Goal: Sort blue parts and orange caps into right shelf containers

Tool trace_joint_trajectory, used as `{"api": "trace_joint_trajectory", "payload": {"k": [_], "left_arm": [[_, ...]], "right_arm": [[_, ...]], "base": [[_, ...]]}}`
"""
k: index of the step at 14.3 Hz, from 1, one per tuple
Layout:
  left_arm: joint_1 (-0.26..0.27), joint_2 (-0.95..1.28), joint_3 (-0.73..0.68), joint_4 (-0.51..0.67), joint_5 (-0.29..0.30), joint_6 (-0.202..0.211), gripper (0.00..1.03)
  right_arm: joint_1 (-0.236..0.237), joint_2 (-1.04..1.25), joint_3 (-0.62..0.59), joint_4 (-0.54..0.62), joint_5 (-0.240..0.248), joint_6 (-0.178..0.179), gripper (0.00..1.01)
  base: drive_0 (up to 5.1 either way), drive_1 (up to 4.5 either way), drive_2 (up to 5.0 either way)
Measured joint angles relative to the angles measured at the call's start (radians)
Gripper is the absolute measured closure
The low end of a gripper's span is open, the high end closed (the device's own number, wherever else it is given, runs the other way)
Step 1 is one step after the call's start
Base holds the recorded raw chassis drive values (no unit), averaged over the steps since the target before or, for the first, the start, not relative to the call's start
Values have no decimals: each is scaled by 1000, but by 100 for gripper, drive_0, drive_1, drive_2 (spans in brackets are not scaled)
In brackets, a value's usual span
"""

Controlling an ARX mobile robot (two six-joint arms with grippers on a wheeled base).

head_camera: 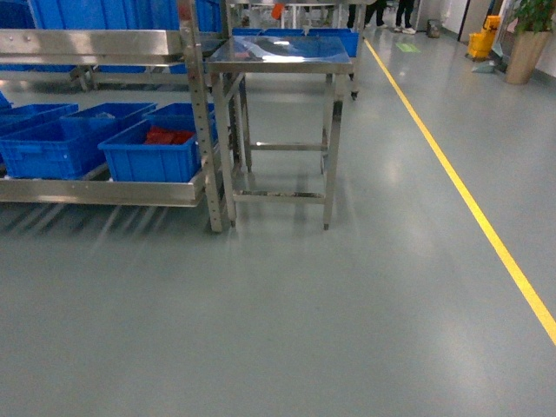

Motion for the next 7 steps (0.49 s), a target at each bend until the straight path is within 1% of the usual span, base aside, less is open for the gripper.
{"api": "trace_joint_trajectory", "payload": {"k": [7], "left_arm": [[0, 0, 0, -1, 0, 0, 61]], "right_arm": [[0, 0, 0, -2, 0, 0, 58]], "base": [[2, 420, -416]]}}
